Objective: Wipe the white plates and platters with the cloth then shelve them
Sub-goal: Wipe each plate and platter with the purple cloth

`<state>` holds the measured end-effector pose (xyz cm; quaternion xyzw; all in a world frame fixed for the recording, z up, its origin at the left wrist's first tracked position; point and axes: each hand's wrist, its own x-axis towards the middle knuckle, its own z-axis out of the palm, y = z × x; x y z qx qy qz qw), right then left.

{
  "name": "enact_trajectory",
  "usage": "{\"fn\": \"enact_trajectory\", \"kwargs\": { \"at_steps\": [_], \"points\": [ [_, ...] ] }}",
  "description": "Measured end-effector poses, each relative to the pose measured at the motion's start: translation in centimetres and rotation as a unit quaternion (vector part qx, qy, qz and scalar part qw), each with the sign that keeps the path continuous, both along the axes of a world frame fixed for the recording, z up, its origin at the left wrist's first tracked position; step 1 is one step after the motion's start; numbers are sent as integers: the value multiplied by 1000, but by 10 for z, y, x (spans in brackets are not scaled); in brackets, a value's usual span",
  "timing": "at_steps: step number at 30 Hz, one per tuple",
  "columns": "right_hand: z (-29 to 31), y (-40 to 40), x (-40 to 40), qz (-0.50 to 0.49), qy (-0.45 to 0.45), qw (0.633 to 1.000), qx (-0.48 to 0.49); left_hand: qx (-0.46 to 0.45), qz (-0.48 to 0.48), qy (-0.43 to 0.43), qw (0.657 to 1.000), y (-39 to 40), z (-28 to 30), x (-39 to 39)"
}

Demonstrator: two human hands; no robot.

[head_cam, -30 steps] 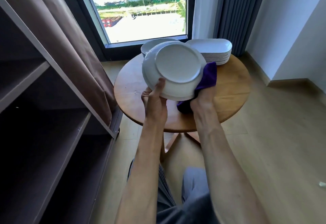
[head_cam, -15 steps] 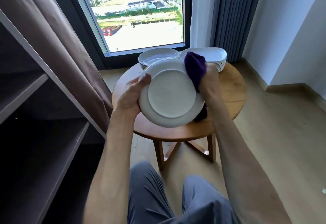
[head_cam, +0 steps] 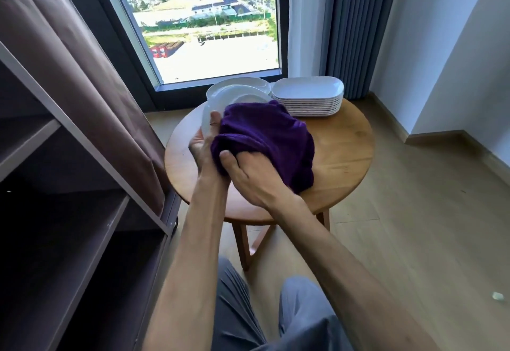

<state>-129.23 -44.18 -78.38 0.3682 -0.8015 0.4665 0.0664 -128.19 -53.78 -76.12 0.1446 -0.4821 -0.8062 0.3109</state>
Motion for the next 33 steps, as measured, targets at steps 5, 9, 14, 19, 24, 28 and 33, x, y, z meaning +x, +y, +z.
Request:
{"fn": "enact_trajectory", "kwargs": {
  "at_steps": [5, 9, 14, 19, 24, 28, 33],
  "points": [
    [17, -7, -25, 9, 34, 999, -15, -50, 6, 12, 999, -14, 5, 10],
    [24, -10, -48, -15, 0, 997, -73, -106, 28, -6, 994, -18, 5, 16],
    [15, -12, -62, -157, -164, 972, -63, -124, 70, -6, 990, -8, 1, 17],
    [15, 16, -74, -155, -283, 940, 115, -168, 131, -20, 977, -12, 9, 12],
    [66, 46, -93, -261, -128, 910, 295, -205, 156, -40, 966, -24, 7, 7],
    [70, 73, -100, -255, -152, 899, 321, -165, 164, -49, 971, -24, -3, 7],
    [59, 108, -99, -162, -249, 891, 342, -144, 171, -70, 972, -21, -12, 2]
  ]
}}
